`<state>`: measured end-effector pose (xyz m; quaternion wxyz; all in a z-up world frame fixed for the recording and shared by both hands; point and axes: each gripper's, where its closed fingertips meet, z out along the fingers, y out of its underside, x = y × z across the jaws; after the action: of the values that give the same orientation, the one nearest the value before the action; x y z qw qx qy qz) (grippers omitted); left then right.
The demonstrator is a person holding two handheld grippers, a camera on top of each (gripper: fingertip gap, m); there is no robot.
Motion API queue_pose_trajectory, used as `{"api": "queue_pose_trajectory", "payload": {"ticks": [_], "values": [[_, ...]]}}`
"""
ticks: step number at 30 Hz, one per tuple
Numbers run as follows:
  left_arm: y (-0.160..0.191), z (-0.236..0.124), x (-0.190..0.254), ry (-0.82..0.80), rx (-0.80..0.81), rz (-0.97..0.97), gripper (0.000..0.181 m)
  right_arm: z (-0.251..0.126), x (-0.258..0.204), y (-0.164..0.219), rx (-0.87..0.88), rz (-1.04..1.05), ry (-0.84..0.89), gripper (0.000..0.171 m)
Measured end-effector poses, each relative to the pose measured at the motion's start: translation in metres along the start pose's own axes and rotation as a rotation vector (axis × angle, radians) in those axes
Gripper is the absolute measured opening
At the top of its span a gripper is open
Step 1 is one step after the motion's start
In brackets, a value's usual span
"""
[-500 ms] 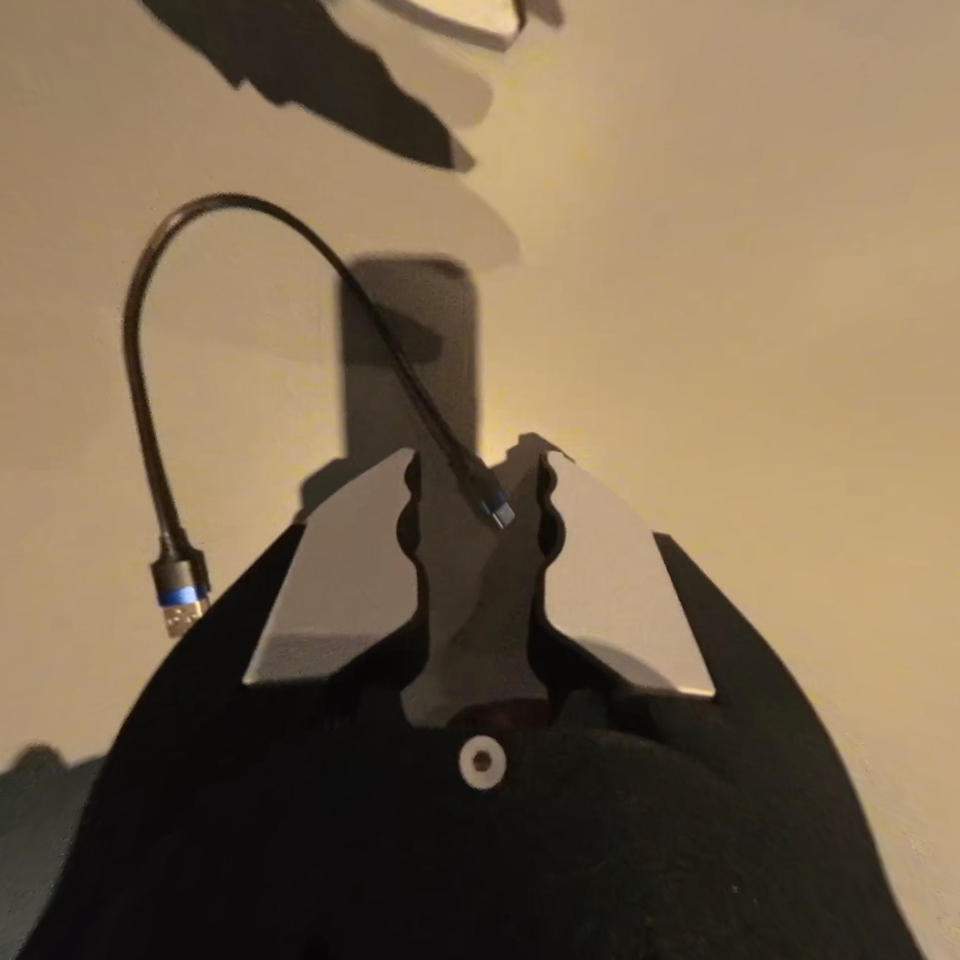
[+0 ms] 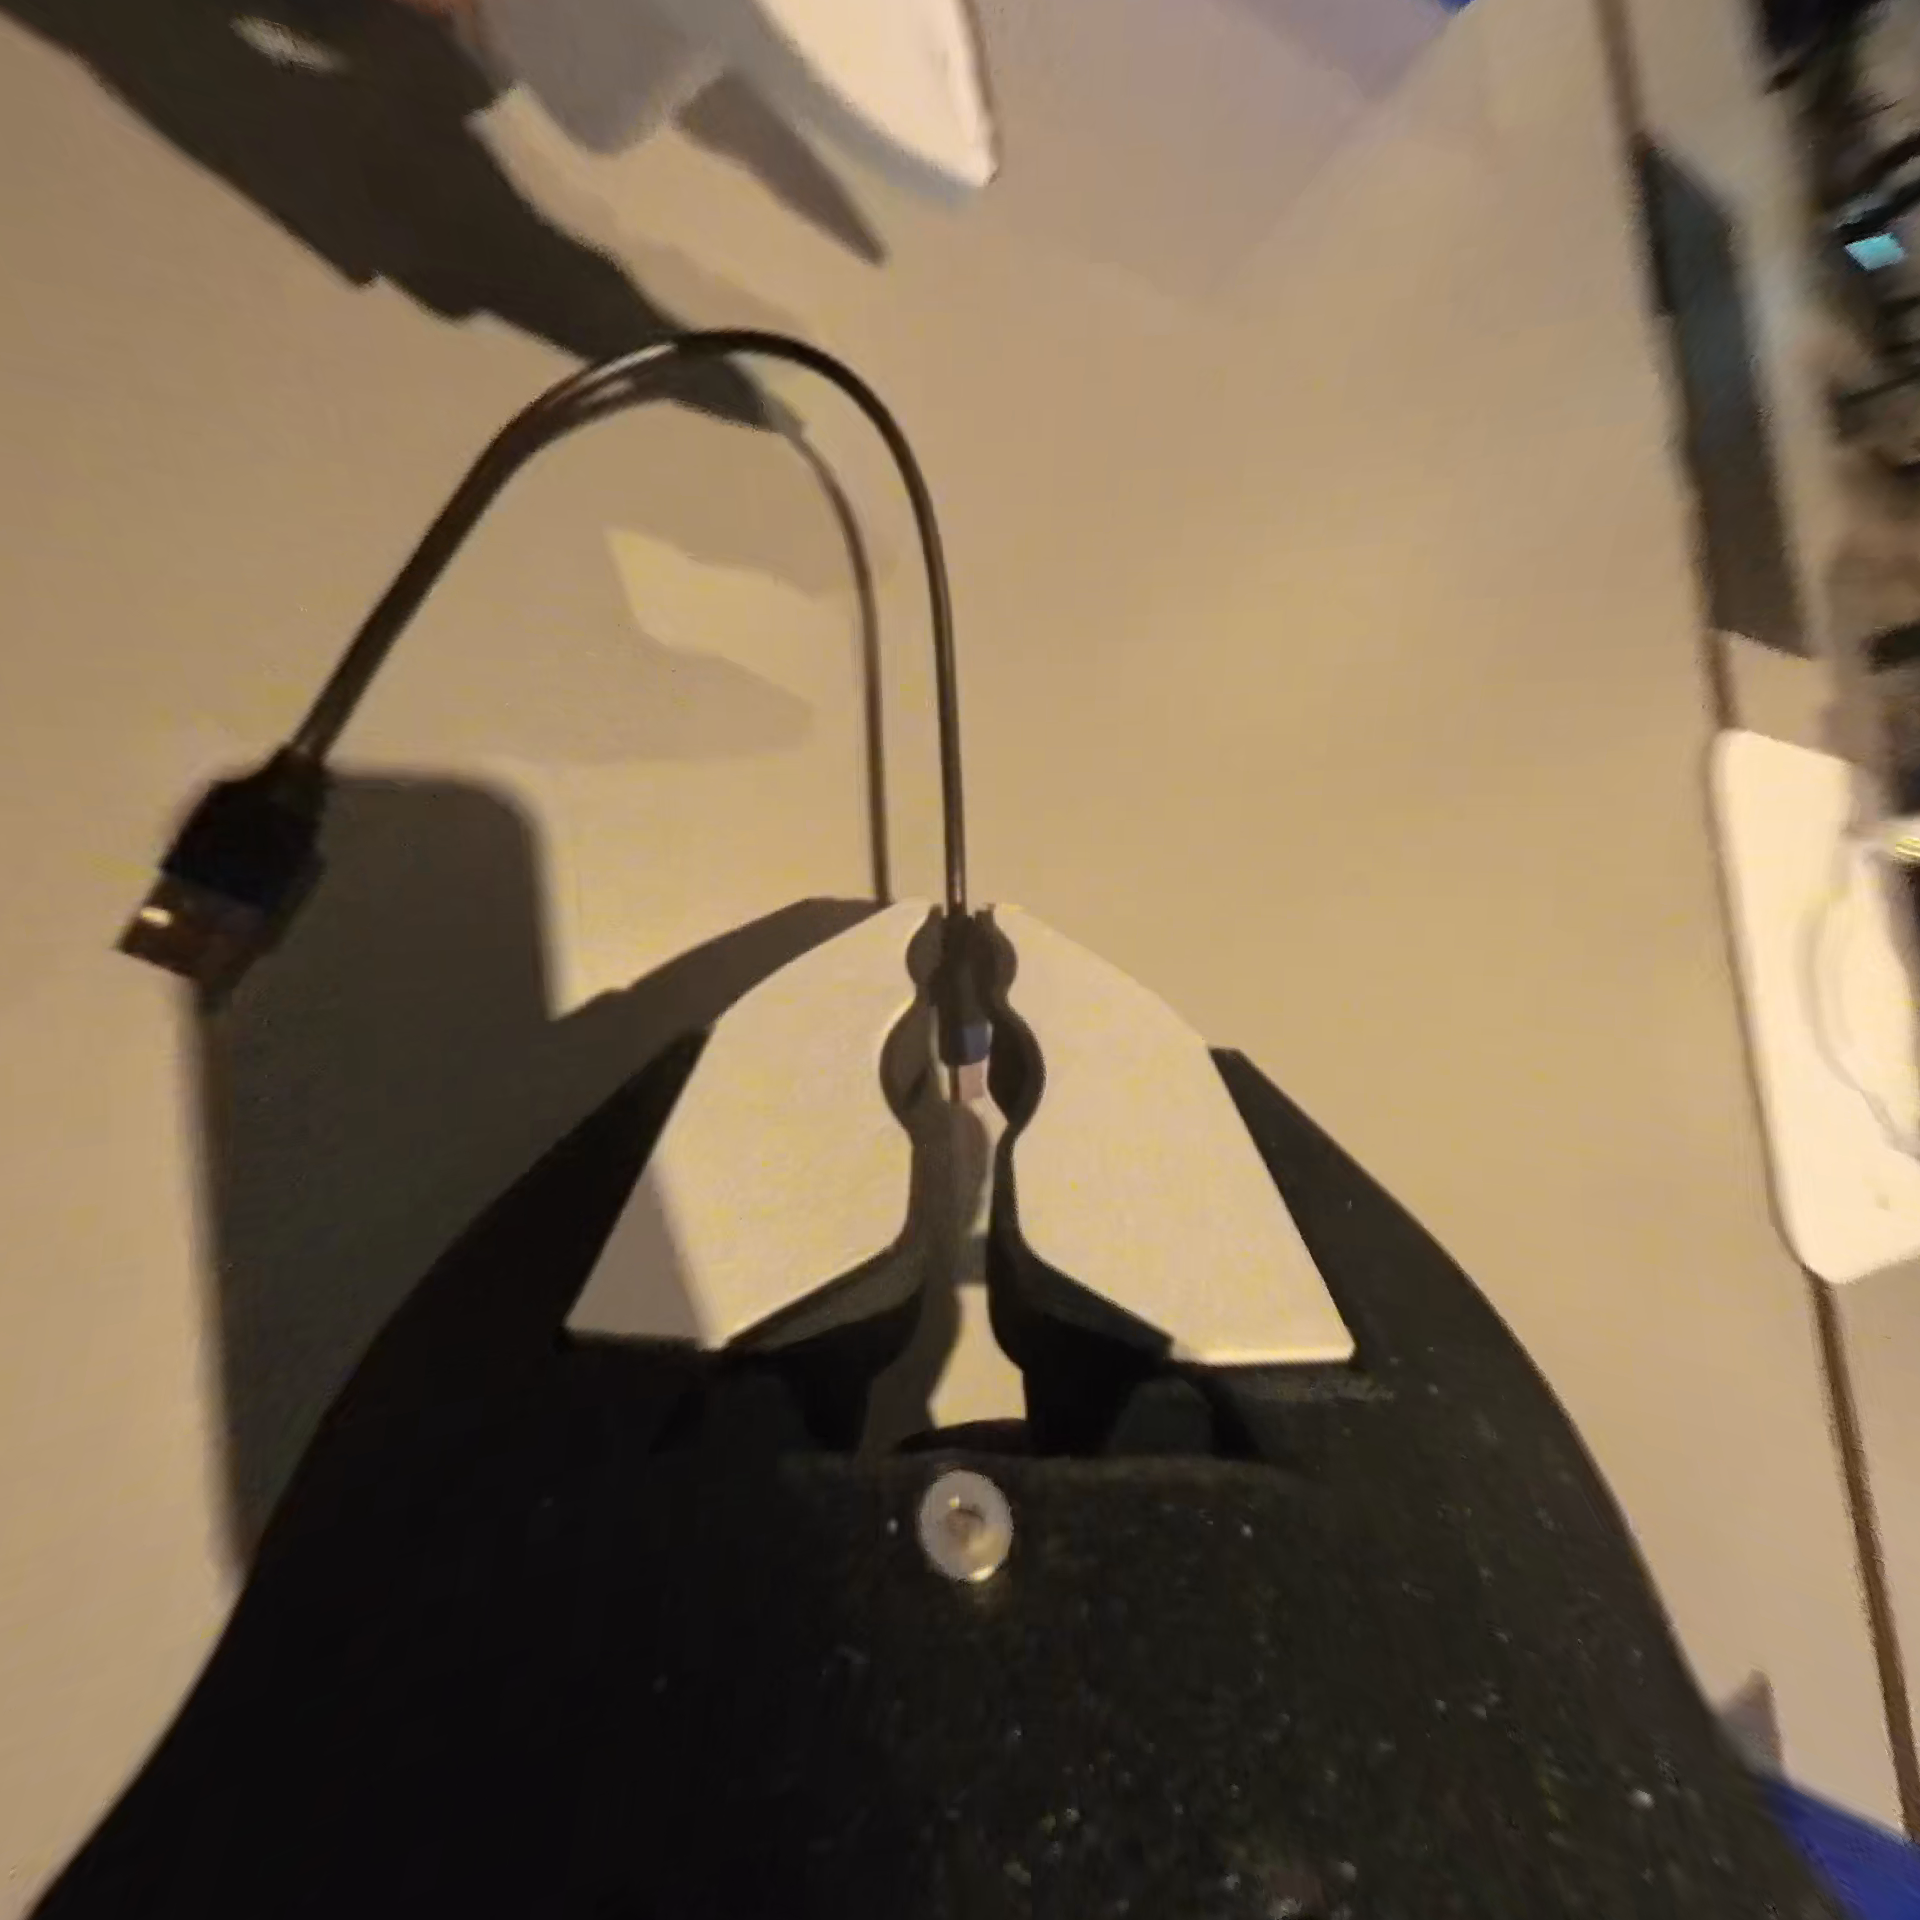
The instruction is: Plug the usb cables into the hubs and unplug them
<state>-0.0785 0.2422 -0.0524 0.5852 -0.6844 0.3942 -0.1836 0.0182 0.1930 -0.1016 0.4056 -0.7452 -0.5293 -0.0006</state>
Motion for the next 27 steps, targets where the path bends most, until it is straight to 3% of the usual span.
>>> {"api": "queue_pose_trajectory", "payload": {"ticks": [6,10,17,21,27], "values": [[-0.003,-0.002,-0.001,-0.026,0.023,0.016,0.045,-0.084,0.045,-0.01,0.229,0.125,0.451,0.006],[-0.004,-0.004,-0.001,-0.037,0.033,0.027,0.045,-0.15,0.085,0.023,0.233,0.187,0.775,0.006],[-0.002,-0.002,0.0,-0.04,0.019,0.044,0.045,-0.322,0.125,0.105,0.354,0.49,1.366,0.005],[0.0,0.0,0.001,-0.038,0.002,0.059,0.045,-0.352,0.121,0.158,0.302,0.596,1.418,0.006],[-0.001,-0.001,0.001,-0.043,0.008,0.066,0.045,-0.311,0.116,0.208,0.126,0.734,1.133,0.006]]}}
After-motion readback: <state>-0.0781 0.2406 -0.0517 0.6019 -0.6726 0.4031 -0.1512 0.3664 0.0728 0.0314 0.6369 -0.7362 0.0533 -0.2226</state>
